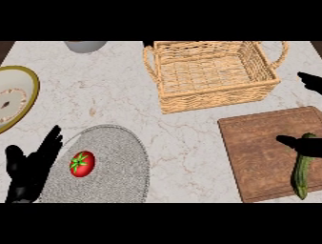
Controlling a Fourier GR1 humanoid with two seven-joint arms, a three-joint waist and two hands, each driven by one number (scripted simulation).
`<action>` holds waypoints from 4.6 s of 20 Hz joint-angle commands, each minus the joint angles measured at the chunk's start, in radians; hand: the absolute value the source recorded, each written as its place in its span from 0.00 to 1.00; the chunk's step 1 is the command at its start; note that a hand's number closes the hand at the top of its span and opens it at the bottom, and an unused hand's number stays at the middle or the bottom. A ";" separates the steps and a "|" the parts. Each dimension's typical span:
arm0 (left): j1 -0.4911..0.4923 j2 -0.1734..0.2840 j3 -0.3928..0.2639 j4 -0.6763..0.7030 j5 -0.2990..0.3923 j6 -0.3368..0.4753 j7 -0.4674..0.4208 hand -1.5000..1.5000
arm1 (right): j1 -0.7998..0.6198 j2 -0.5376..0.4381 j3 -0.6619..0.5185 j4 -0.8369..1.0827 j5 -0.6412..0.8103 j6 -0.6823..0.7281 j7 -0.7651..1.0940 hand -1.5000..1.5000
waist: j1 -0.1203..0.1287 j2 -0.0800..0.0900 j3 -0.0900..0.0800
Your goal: Pick the squash from the cutting board and place it in the basket
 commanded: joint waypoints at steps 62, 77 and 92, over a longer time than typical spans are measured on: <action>0.056 -0.073 0.021 0.076 -0.068 -0.064 0.048 0.50 | 0.301 -0.146 -0.163 -0.129 0.312 0.574 0.171 0.00 | 0.033 0.017 -0.006; 0.028 -0.096 0.010 0.043 -0.100 -0.068 0.099 0.50 | 0.183 -0.044 -0.034 0.084 0.500 0.505 0.128 0.00 | 0.049 0.020 -0.005; -0.003 -0.112 0.044 0.058 -0.121 -0.064 0.120 0.50 | 0.222 0.020 -0.004 0.175 0.607 0.425 0.034 0.00 | 0.031 0.017 -0.005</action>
